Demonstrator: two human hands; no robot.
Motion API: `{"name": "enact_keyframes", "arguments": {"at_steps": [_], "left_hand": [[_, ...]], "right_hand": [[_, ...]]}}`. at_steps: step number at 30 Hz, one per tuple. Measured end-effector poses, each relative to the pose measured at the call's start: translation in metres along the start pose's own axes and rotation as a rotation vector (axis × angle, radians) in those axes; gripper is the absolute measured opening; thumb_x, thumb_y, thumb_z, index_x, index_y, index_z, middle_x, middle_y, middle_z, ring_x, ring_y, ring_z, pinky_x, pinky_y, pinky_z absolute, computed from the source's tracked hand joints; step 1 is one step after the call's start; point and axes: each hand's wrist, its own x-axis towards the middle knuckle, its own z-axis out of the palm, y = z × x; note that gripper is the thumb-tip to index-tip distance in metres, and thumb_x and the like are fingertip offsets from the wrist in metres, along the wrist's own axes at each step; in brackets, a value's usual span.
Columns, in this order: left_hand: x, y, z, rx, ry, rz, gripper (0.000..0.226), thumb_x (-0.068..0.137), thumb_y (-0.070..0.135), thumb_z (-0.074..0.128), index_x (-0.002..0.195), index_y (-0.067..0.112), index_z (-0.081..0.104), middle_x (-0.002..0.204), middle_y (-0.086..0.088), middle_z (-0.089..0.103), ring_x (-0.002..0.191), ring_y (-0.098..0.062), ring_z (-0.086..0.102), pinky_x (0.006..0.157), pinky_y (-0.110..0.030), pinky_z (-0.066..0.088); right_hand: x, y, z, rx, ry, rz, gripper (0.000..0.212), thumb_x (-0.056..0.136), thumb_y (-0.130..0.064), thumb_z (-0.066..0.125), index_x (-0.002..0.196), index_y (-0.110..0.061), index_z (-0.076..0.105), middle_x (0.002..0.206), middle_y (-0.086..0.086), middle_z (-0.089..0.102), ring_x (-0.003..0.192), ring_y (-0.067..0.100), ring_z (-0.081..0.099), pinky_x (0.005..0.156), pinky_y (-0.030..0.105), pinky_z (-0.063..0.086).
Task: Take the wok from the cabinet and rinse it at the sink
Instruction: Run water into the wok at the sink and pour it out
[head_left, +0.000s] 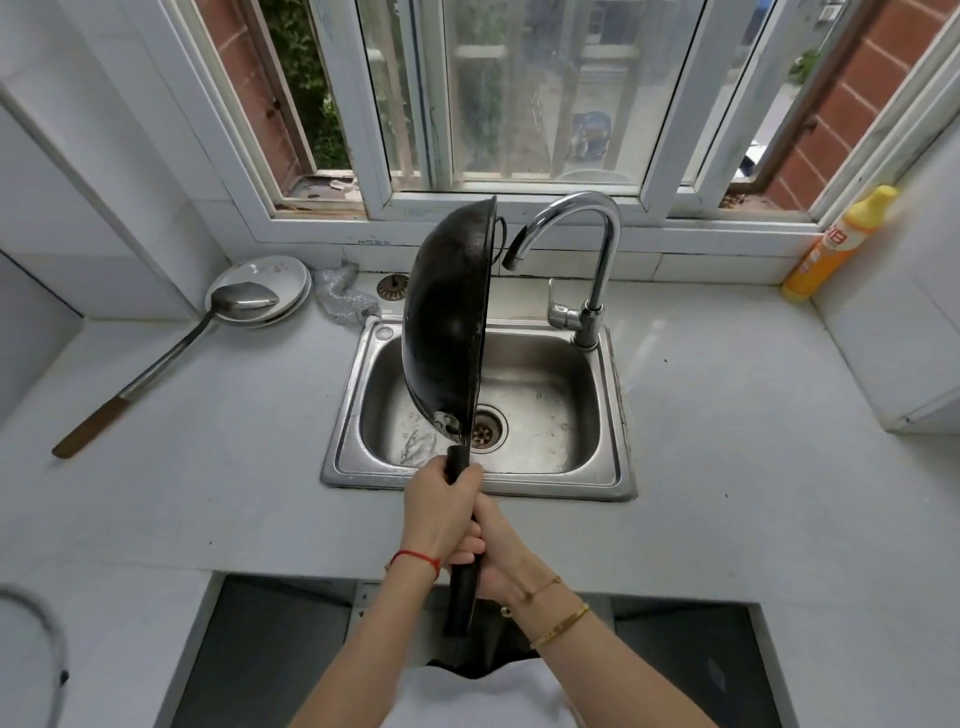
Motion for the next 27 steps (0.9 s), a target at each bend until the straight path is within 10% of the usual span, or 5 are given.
{"name": "enact_keyframes", "arguments": {"at_steps": [27], "left_hand": [[-0.032, 0.013, -0.008, 0.043, 0.141, 0.071, 0.025, 0.085, 0.031, 0.063, 0.073, 0.01, 0.06, 0.062, -0.007, 0.061, 0.066, -0.028, 0.063, 0.066, -0.041, 0.055]], "right_hand": [[-0.014, 0.012, -0.006, -0.028, -0.175, 0.057, 0.074, 0.103, -0.041, 0.034, 0.033, -0.016, 0.042, 0.027, -0.007, 0.035, 0.02, 0.005, 0.032, 0.024, 0.014, 0.024]]}}
